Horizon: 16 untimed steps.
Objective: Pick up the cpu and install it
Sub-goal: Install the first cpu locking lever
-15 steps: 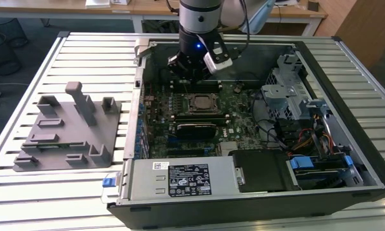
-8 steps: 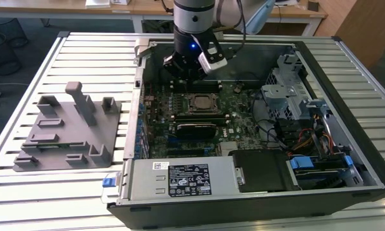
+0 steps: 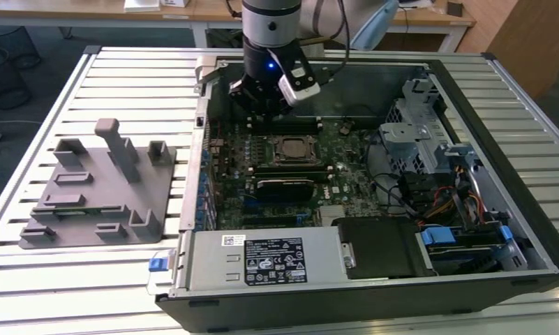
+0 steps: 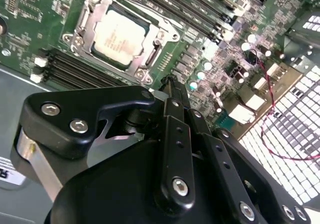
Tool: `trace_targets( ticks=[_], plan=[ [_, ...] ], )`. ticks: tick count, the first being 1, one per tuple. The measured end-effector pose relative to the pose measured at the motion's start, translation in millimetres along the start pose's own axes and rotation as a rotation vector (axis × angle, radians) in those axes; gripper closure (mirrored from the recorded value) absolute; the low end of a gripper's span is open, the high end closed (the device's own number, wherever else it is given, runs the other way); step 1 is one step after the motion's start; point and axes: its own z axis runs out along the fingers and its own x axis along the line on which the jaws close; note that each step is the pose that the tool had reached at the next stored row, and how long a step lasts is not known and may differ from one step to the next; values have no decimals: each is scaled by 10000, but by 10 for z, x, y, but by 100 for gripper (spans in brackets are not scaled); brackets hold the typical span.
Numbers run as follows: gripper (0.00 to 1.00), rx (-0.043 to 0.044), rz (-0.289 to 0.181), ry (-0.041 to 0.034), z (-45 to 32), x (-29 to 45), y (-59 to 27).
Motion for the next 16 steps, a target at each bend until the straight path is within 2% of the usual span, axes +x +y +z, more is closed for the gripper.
trace_targets(
  ticks=[10,16],
  plan=[
    [89,-1,-151,-2,15,98,119],
    [89,-1,-287,-1,22,125,213]
  ],
)
